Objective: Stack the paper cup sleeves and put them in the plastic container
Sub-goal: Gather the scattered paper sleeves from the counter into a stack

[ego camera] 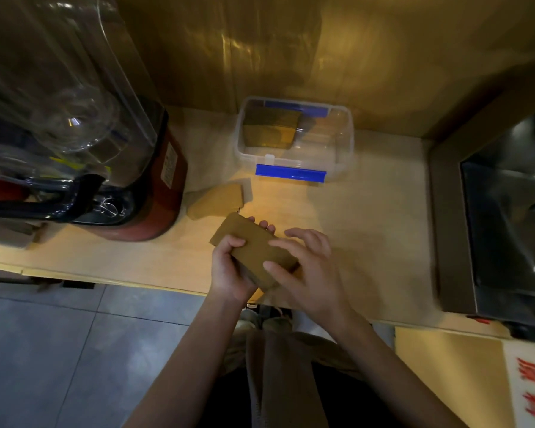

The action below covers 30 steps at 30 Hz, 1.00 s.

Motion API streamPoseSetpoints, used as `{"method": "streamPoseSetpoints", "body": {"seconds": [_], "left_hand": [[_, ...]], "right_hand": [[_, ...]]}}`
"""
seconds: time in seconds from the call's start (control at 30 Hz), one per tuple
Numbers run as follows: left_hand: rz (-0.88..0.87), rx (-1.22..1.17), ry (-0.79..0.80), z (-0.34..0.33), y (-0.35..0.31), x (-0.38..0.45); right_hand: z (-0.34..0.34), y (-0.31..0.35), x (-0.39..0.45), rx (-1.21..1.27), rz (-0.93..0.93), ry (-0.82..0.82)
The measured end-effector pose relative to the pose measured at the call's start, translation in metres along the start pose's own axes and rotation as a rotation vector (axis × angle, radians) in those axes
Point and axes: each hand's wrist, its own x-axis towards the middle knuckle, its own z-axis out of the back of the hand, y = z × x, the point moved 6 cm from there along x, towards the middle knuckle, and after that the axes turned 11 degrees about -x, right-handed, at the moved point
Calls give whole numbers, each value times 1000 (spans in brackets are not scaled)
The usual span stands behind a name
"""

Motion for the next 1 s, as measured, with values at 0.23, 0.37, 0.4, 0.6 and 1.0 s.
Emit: {"method": "streamPoseSetpoints", "body": {"seconds": [0.23, 0.37, 0.4, 0.6, 1.0], "left_hand": [[-23, 101, -55, -7, 9, 1], [-13, 285, -25, -16, 16, 5], [-21, 323, -17, -15, 15, 6], [-50, 780, -66, 10, -20, 24], [-228, 1458, -237, 45, -2, 49]], "right_hand": [[-25, -39, -17, 1089, -765, 278], [-25, -41, -12, 1270, -701, 386], [-22, -44, -10, 1257, -688, 354], [-6, -85, 2, 864, -543, 146], [-45, -116, 22, 435, -532, -89]]}}
